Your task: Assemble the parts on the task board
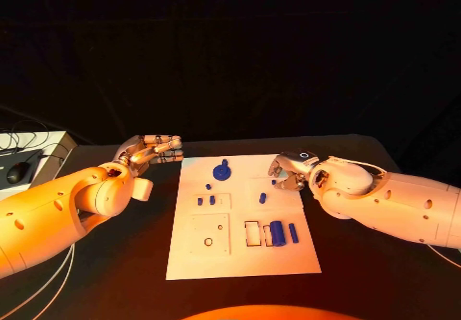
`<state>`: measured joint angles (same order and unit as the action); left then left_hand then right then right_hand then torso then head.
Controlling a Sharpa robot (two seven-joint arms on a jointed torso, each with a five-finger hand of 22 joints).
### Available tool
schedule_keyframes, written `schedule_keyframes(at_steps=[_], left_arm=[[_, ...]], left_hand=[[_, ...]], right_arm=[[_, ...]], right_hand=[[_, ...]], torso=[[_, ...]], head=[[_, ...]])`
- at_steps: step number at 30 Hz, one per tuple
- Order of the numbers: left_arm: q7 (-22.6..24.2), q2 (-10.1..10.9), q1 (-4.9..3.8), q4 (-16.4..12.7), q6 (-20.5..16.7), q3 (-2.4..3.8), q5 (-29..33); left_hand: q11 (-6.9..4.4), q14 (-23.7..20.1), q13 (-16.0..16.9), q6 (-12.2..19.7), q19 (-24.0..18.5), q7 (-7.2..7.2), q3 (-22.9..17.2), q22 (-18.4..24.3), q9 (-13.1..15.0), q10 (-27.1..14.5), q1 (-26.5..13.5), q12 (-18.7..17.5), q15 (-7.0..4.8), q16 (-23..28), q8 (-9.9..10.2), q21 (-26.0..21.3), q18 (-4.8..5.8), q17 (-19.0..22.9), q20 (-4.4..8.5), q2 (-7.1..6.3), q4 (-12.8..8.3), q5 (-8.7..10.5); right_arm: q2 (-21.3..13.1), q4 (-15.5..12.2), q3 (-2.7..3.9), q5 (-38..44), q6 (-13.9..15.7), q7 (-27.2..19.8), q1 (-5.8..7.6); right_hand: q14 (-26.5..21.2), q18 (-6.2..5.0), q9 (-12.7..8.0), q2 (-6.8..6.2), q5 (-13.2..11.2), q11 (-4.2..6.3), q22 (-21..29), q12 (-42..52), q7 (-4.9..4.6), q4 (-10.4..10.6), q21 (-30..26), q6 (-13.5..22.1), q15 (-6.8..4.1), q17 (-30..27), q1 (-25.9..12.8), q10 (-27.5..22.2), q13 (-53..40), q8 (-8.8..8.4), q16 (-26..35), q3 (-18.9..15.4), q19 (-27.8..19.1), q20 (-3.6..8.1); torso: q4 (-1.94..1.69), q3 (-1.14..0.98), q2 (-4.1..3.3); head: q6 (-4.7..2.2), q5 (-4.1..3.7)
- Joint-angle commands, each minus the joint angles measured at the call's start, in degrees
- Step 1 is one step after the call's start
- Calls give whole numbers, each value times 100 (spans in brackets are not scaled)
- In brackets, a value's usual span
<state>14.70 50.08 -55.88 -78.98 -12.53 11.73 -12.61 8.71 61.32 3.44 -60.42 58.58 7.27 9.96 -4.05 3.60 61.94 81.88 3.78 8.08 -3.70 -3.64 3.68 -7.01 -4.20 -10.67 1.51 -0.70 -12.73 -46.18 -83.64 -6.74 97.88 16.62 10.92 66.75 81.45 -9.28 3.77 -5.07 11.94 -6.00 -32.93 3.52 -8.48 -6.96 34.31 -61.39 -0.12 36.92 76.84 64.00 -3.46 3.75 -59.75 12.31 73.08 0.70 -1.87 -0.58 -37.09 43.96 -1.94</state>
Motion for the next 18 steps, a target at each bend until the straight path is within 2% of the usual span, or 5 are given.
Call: schedule_keyframes(at_steps=[1,9,10,13,18], left_arm=[[48,-2,4,-10,-16,5,42],[29,-7,4,-22,-25,5,42],[28,-6,4,-24,-25,5,42],[25,-5,4,-32,-25,5,42],[17,-3,4,-41,-25,5,42]], left_hand=[[-22,38,-4,-8,41,63,-3,9,-6,-7,7,-11,-4,12,6,23,-5,-6,-14,57,-21,34],[-23,43,-5,-9,44,86,-16,9,-6,-13,26,-10,-5,15,6,22,-1,-5,-9,82,-30,36],[-23,43,-5,-9,44,86,-16,9,-6,-13,26,-10,-5,15,6,22,-1,-5,-9,82,-30,36],[-23,43,-5,-9,44,86,-16,9,-6,-13,26,-10,-5,15,6,22,-1,-5,-9,82,-30,36],[-23,45,-5,-7,43,96,-25,10,-6,-15,40,-11,-7,14,6,21,4,-5,-6,96,-38,36]], right_arm=[[27,22,-3,267,-106,187,-3],[108,104,-16,288,-219,198,-36],[115,113,-16,289,-232,196,-42],[137,147,-19,288,-283,188,-58],[167,181,-23,283,-343,179,-90]], right_hand=[[-55,-46,1,-46,-35,14,-56,-4,-8,6,-45,-53,1,-10,-29,32,1,-17,-37,64,39,5],[-63,-38,2,50,-54,51,-296,-10,23,31,-106,-184,-23,-8,-104,156,6,-20,-95,398,69,29],[-58,-38,3,102,-188,59,-312,-7,25,43,-111,-204,-28,-6,-95,177,5,-17,-102,479,68,32],[-58,-34,2,42,-241,74,-403,-11,36,73,-117,-238,-33,0,-158,206,7,-22,-122,751,77,40],[-64,-27,6,78,-213,83,-534,-9,47,126,-159,-301,-43,6,-208,256,6,-16,-142,961,78,49]], torso=[[1,-2,1],[-1,-4,2],[-1,-4,1],[1,-3,0],[0,-3,0]], head=[[11,-11],[25,-13],[27,-13],[34,-14],[39,-14]])
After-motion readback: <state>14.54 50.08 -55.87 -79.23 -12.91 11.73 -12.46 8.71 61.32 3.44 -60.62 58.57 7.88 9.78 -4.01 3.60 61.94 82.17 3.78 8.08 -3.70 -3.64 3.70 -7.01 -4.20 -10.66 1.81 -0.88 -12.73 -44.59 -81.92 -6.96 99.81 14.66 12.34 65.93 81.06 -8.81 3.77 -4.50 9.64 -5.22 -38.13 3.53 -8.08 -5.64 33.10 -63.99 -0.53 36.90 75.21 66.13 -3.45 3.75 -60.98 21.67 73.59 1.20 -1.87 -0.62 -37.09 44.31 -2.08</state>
